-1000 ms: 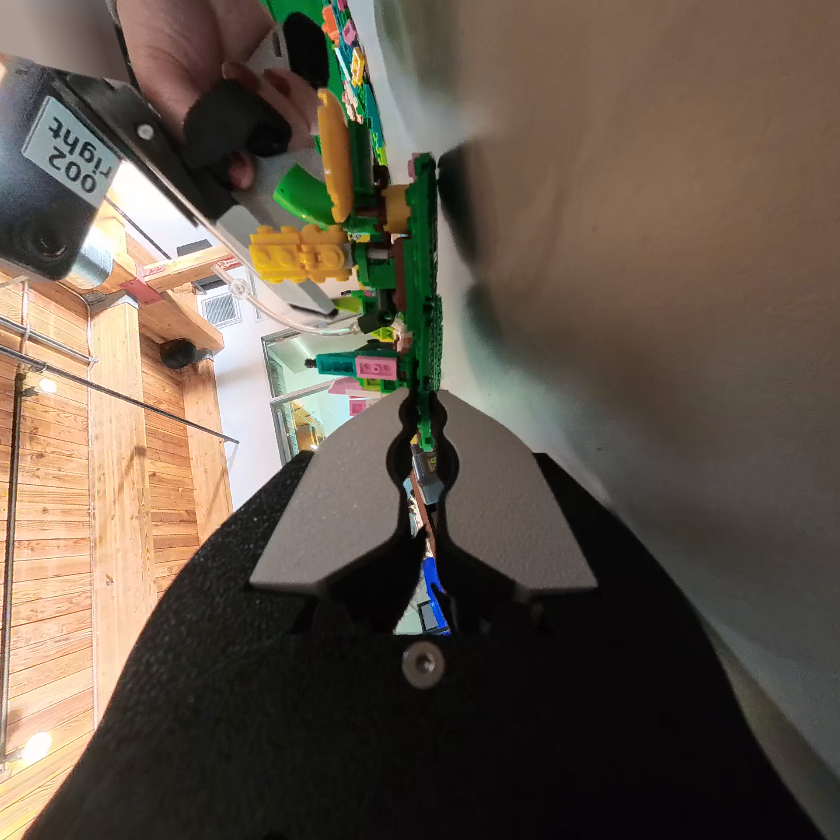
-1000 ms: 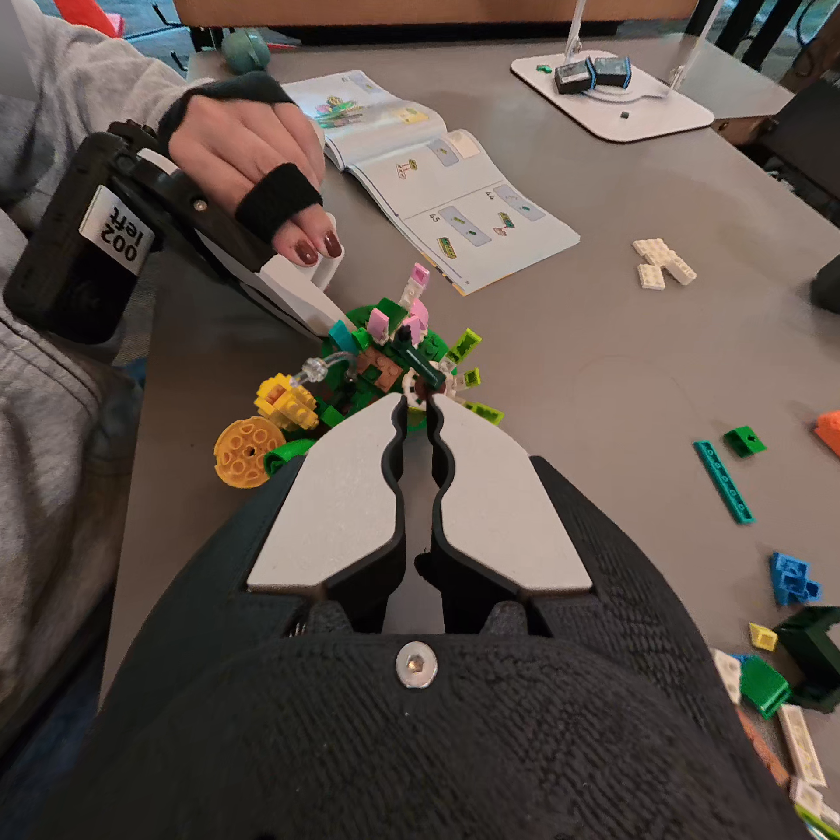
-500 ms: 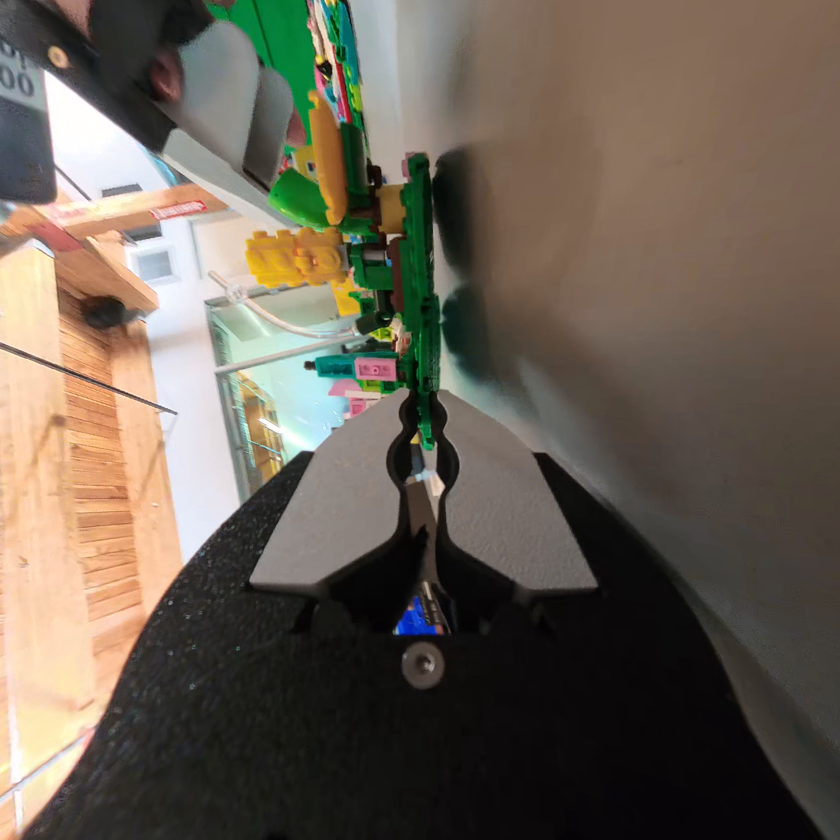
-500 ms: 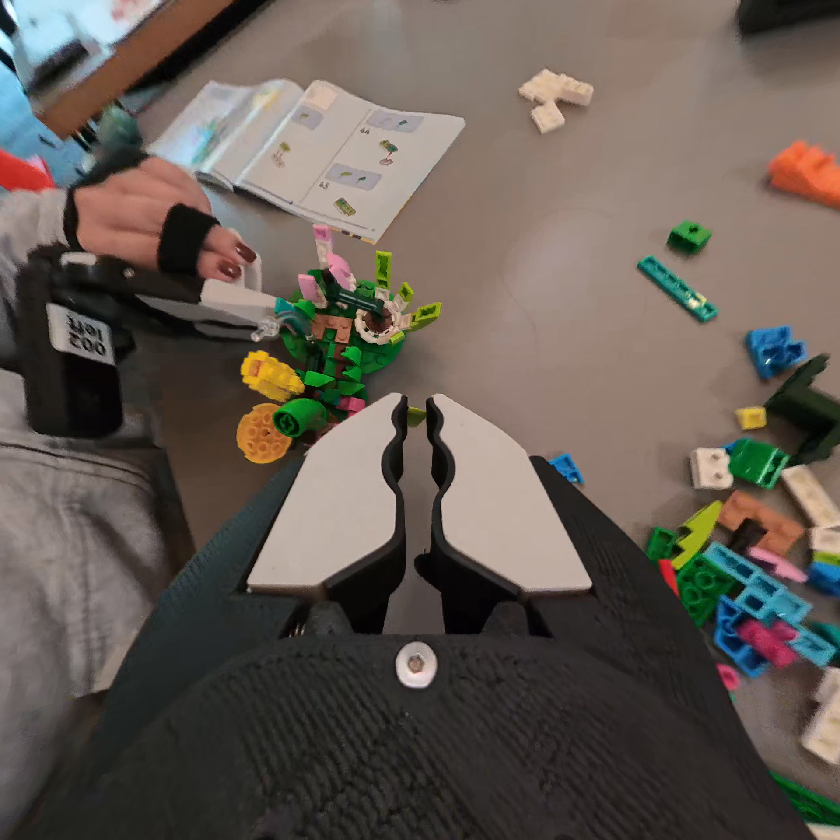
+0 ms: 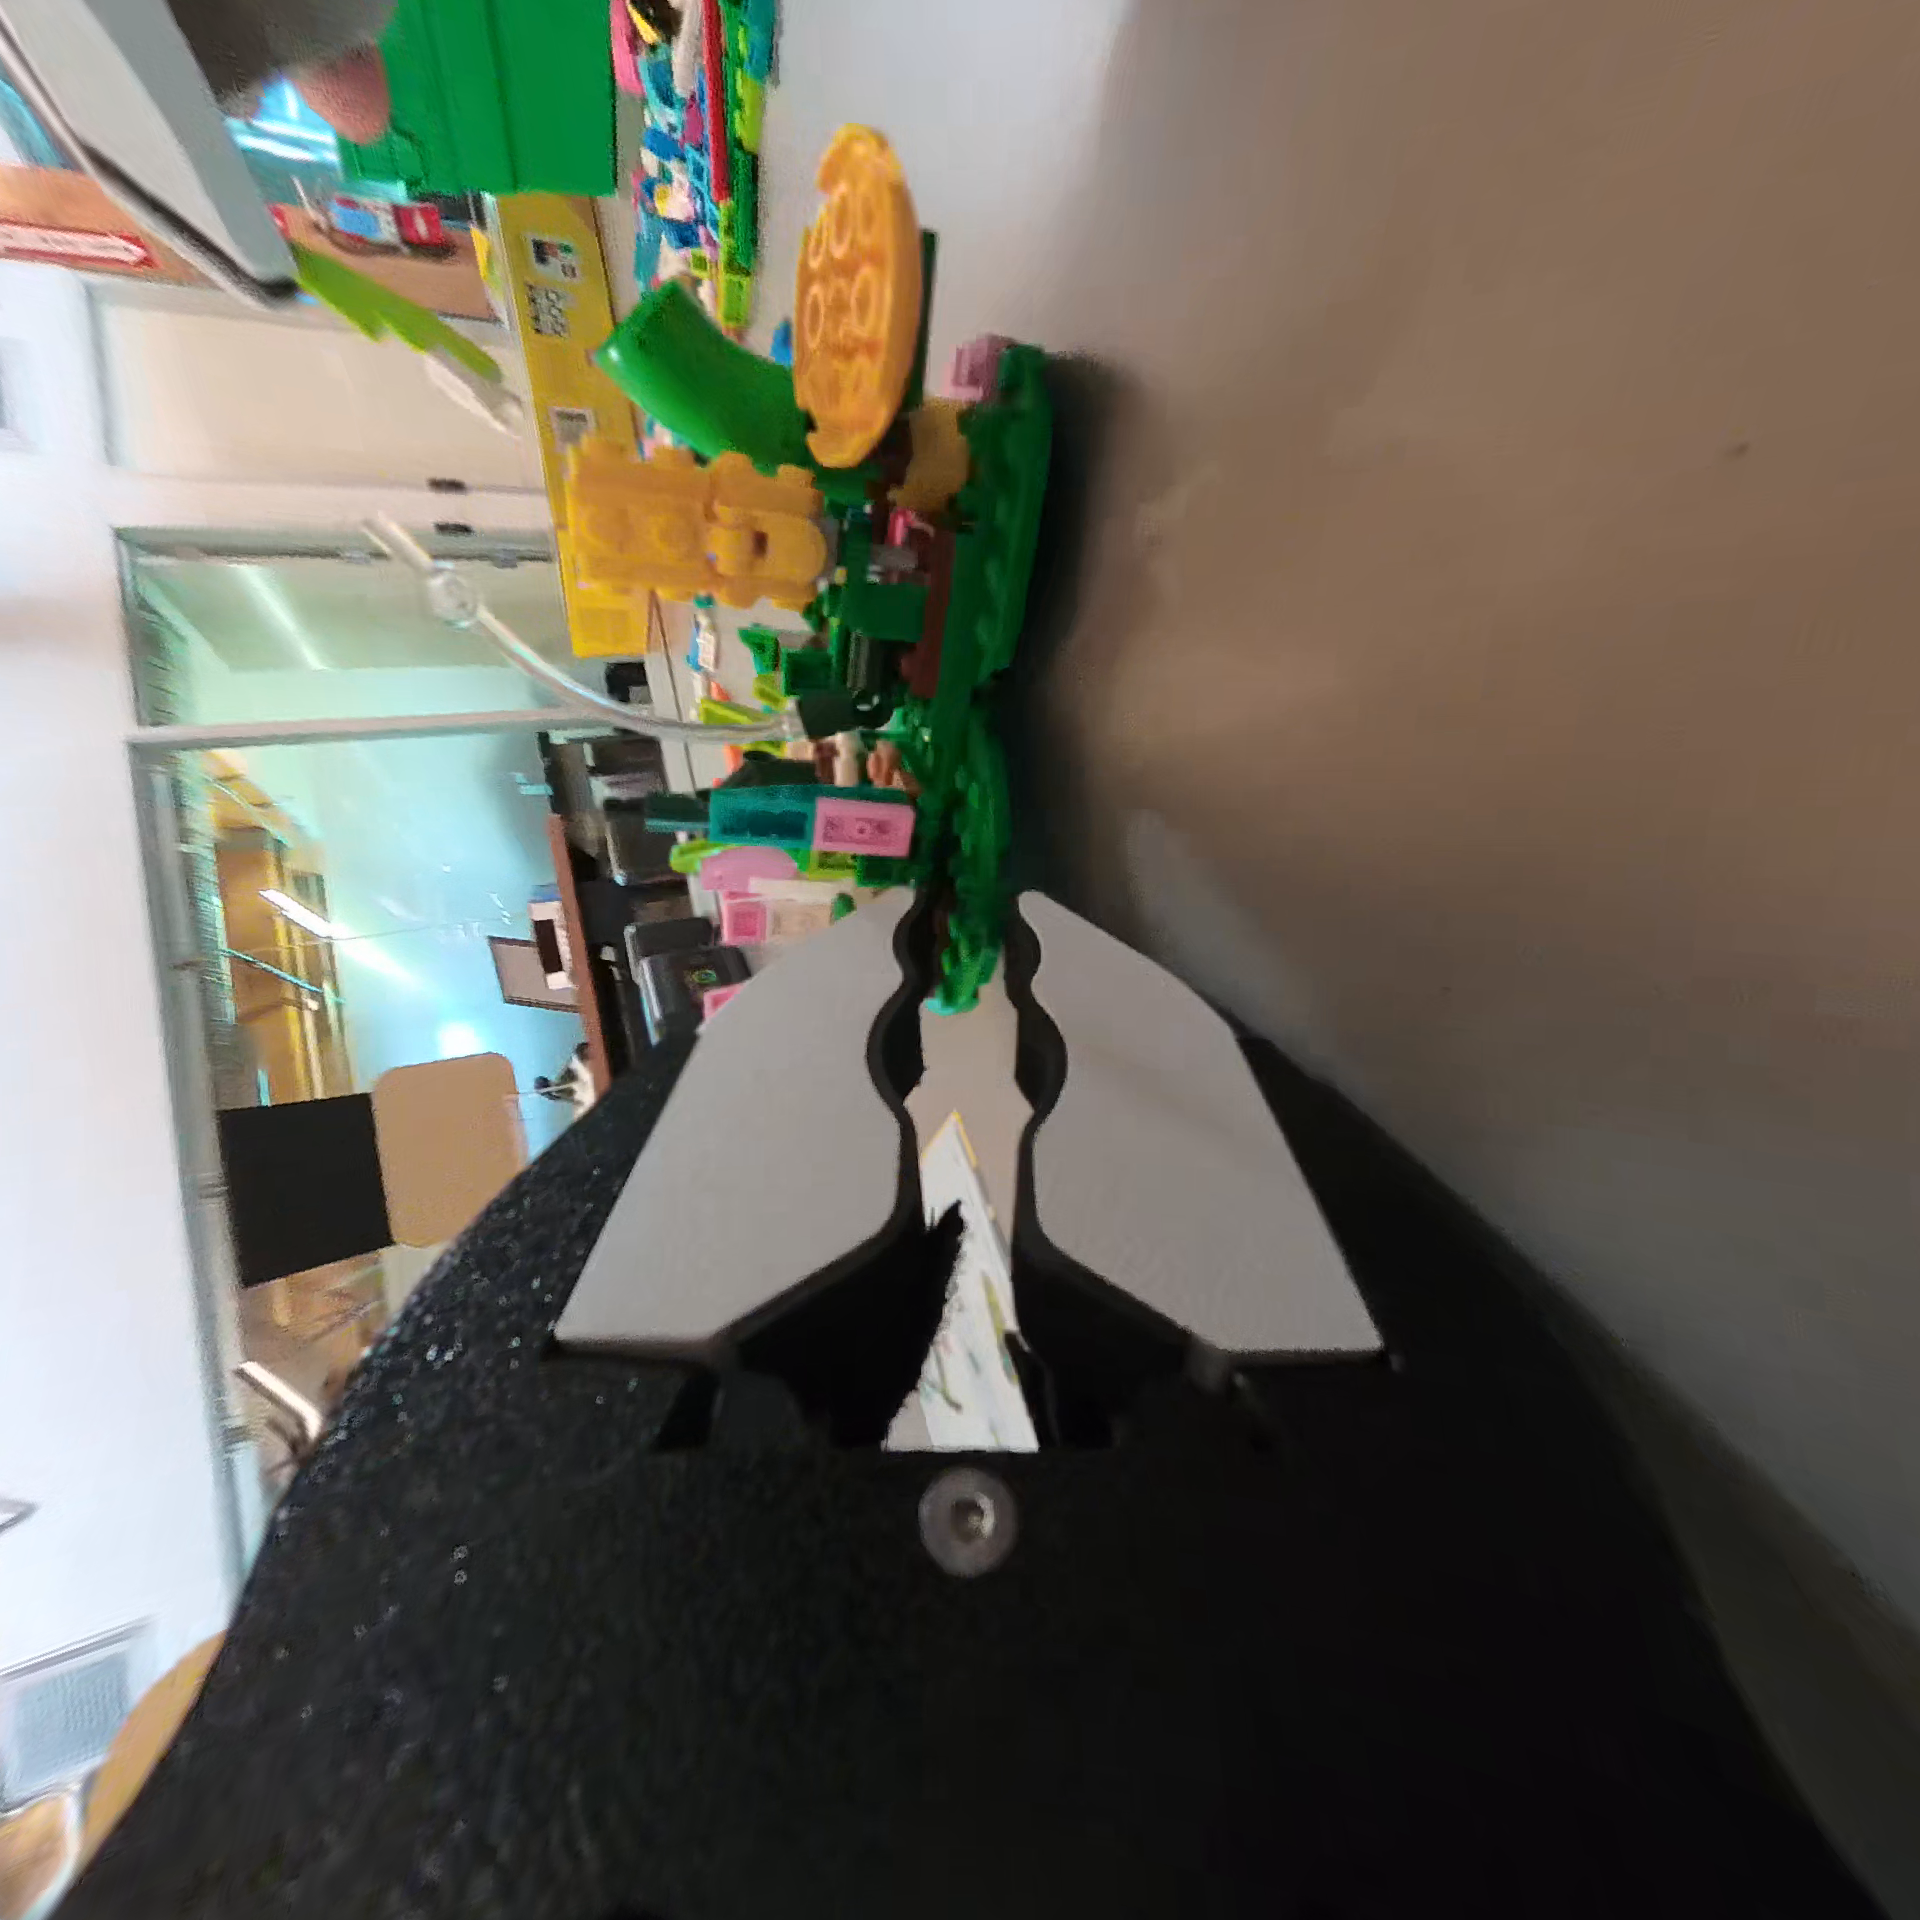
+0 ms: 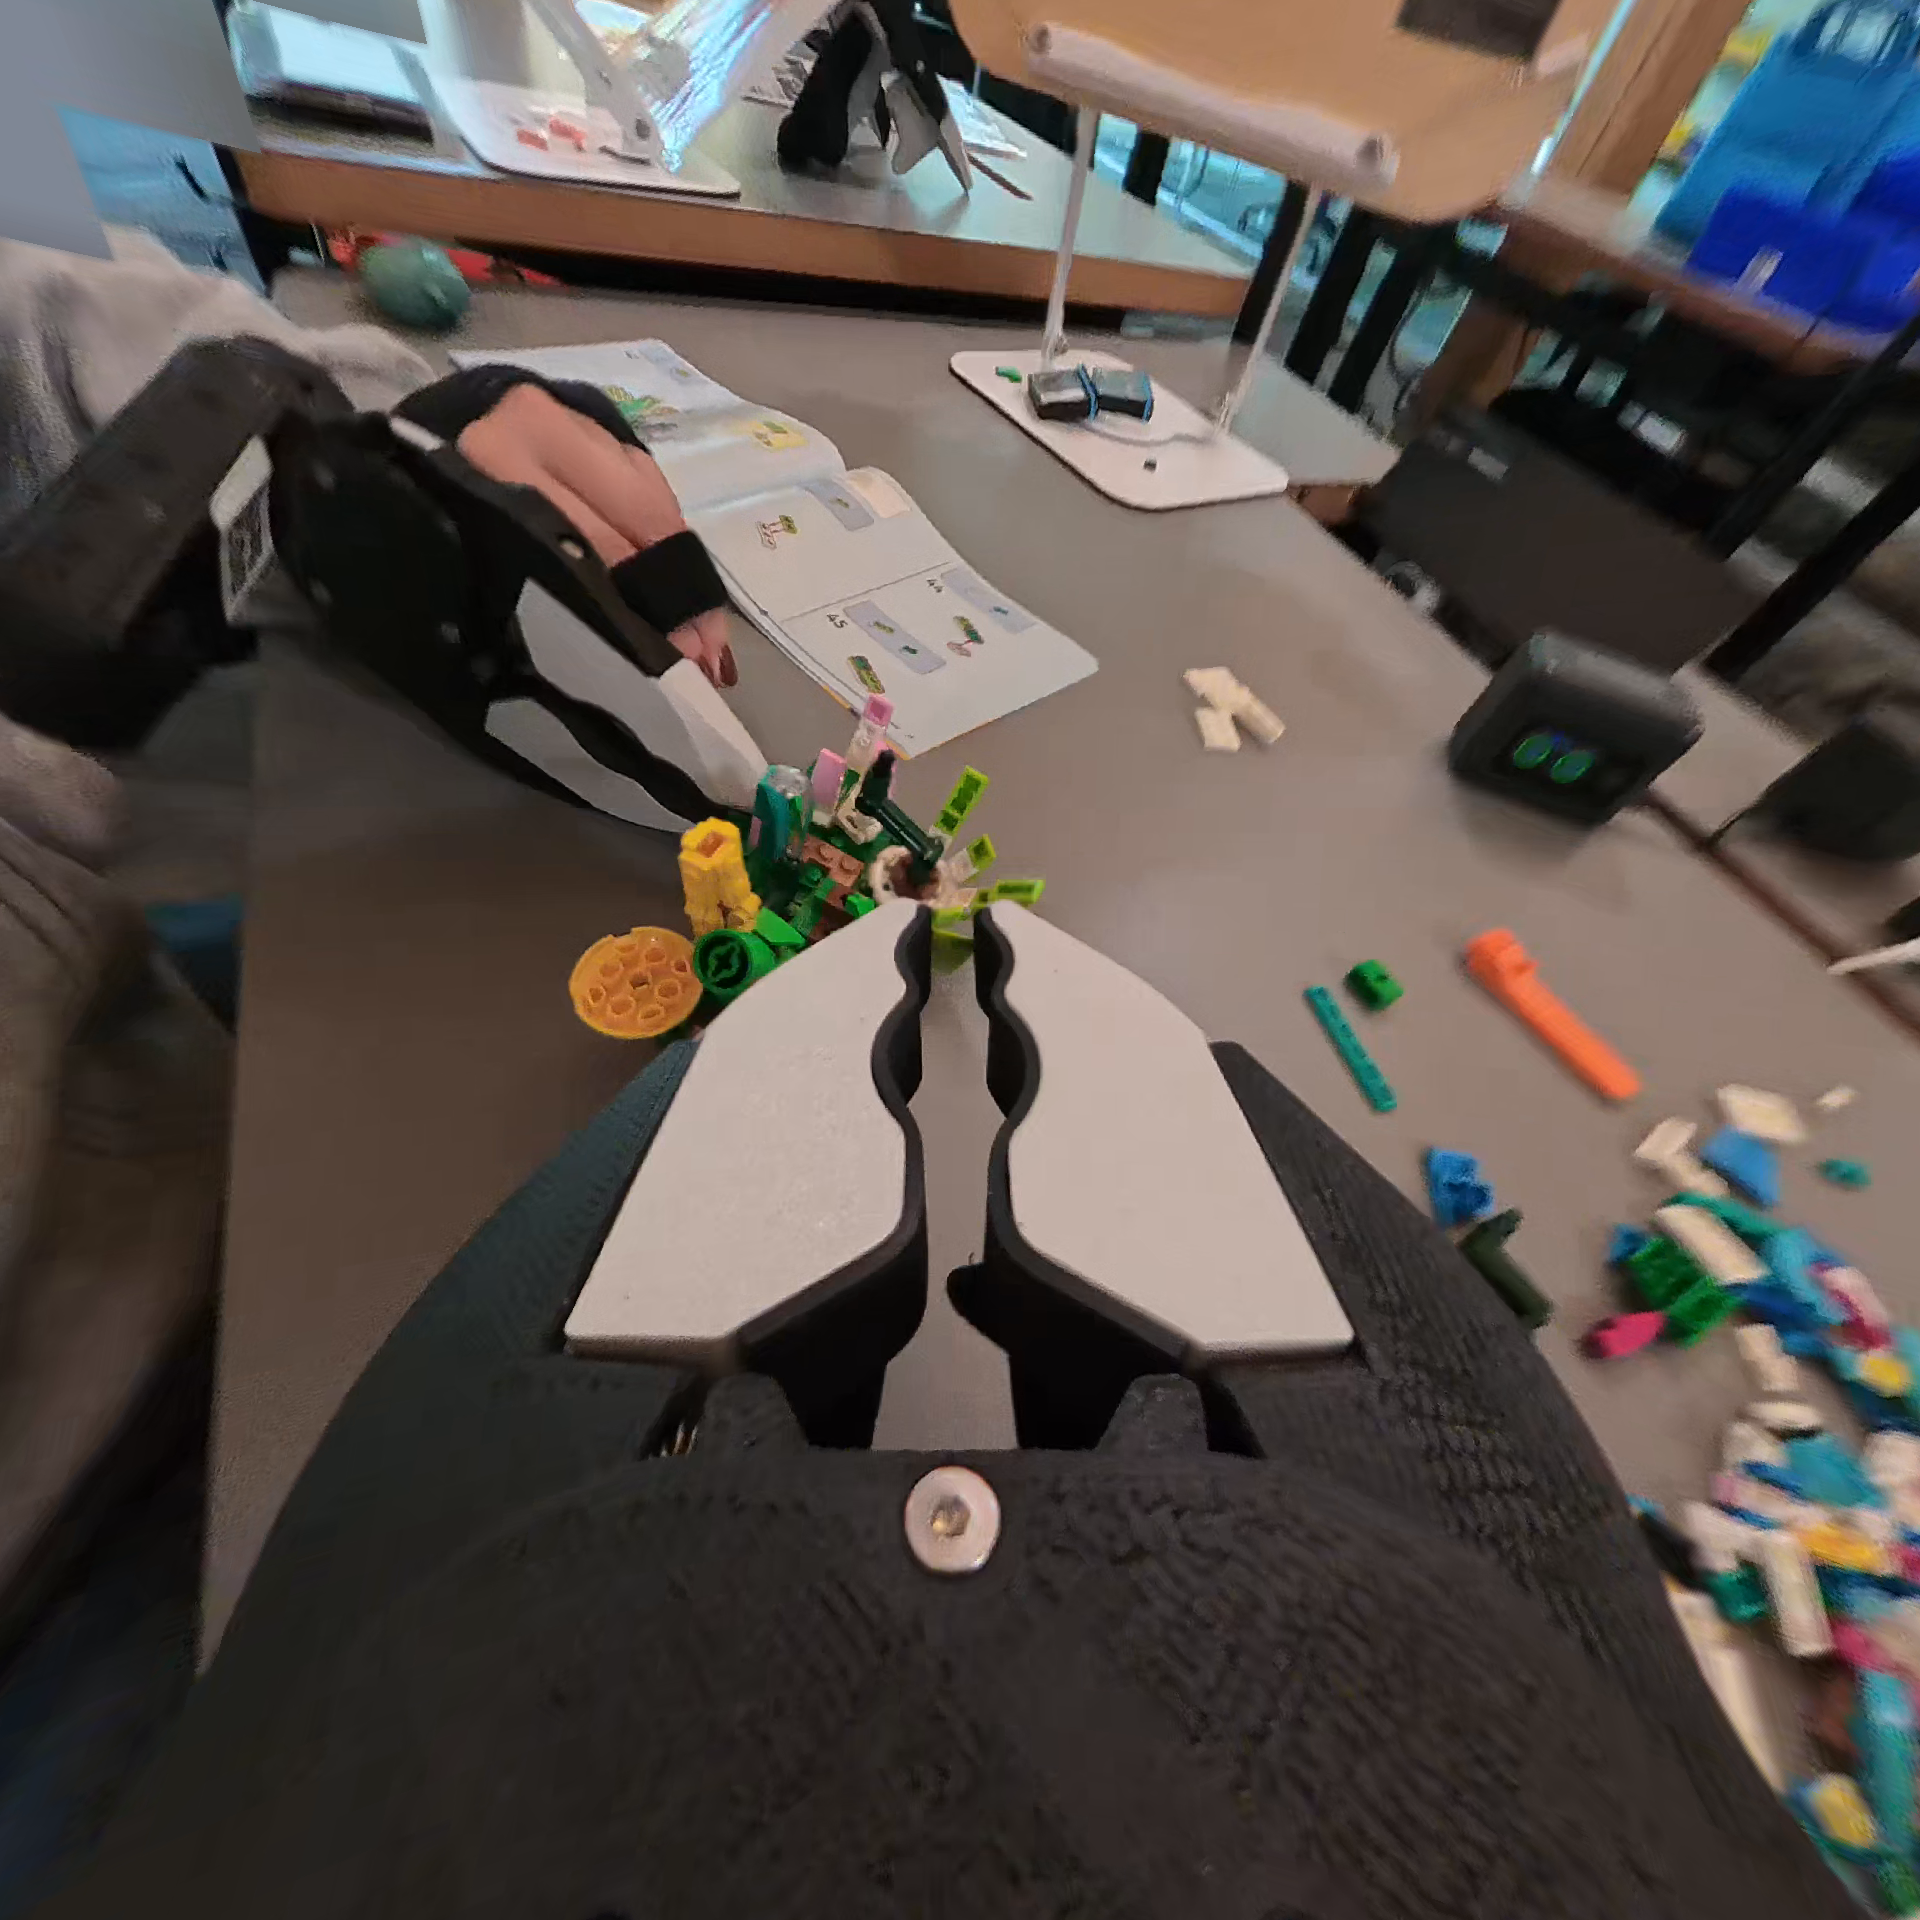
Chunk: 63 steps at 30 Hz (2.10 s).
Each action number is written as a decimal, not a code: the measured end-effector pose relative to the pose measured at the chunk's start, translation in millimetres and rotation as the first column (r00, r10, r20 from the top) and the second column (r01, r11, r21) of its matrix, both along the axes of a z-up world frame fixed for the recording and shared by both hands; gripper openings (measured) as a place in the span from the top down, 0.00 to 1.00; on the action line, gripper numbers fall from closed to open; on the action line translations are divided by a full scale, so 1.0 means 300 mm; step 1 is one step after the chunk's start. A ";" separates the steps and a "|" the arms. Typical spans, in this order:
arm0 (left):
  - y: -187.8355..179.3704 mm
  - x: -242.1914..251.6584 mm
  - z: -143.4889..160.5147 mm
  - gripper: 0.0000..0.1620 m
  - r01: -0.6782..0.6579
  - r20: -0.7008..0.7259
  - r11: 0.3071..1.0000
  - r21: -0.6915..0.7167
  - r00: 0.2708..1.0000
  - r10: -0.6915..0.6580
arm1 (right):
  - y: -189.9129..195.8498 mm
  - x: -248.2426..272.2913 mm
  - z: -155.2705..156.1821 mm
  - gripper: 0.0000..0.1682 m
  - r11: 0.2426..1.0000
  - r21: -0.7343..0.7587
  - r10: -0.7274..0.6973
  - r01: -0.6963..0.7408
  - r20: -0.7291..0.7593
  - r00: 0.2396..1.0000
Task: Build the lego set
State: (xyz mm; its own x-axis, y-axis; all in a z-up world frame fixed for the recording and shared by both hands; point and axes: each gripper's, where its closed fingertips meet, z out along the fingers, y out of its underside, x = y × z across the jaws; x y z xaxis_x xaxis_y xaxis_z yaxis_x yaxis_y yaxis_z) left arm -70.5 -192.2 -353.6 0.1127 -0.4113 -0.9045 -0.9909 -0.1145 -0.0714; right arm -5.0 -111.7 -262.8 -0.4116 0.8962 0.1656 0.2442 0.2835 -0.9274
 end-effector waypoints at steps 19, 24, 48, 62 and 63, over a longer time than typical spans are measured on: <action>-0.160 0.209 0.365 0.67 0.376 0.908 0.926 -0.038 0.399 -0.126 | -0.325 0.088 0.171 0.97 0.242 0.942 0.577 0.231 -0.331 0.747; -0.179 0.301 0.485 0.66 0.575 0.976 0.816 0.052 0.145 -0.164 | -0.496 0.138 0.222 0.97 0.300 0.937 0.698 0.178 -0.343 0.629; -0.269 0.355 0.497 0.96 0.758 0.991 0.643 0.108 -0.032 -0.129 | -0.562 0.168 0.210 0.97 0.287 0.951 0.756 0.118 -0.300 0.582; -0.204 0.370 0.407 0.96 0.685 0.988 0.728 0.042 0.077 -0.131 | -0.557 0.154 0.137 1.00 0.063 0.981 0.785 0.186 -0.164 0.597; -0.203 0.379 0.409 0.96 0.690 0.989 0.723 0.048 0.067 -0.129 | -0.557 0.150 0.137 1.00 0.072 0.980 0.782 0.184 -0.170 0.600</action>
State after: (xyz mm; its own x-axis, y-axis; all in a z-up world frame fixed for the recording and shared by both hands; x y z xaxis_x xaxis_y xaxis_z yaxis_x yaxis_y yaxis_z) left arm 43.1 -253.0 -231.0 0.3761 -0.9260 -0.0322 -0.0937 -0.0034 -0.9956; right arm 40.1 -278.8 -221.7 0.0469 -0.3602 0.9317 -0.5236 0.7855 0.3300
